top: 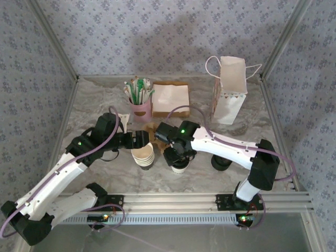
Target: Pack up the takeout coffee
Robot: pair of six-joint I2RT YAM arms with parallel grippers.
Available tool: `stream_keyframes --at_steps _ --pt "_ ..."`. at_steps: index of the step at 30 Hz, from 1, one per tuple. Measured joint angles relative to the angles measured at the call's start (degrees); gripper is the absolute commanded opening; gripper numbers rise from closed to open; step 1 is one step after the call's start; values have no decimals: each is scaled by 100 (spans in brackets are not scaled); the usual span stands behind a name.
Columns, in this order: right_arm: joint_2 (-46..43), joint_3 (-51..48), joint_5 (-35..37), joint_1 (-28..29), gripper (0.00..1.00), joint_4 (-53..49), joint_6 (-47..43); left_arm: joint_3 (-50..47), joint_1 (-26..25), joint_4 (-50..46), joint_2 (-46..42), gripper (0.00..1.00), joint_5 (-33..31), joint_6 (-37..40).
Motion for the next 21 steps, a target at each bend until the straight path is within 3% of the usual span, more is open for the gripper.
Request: stream_keyframes --at_steps 21 --pt "-2 0 20 35 75 -68 4 -87 0 11 0 88 0 -2"
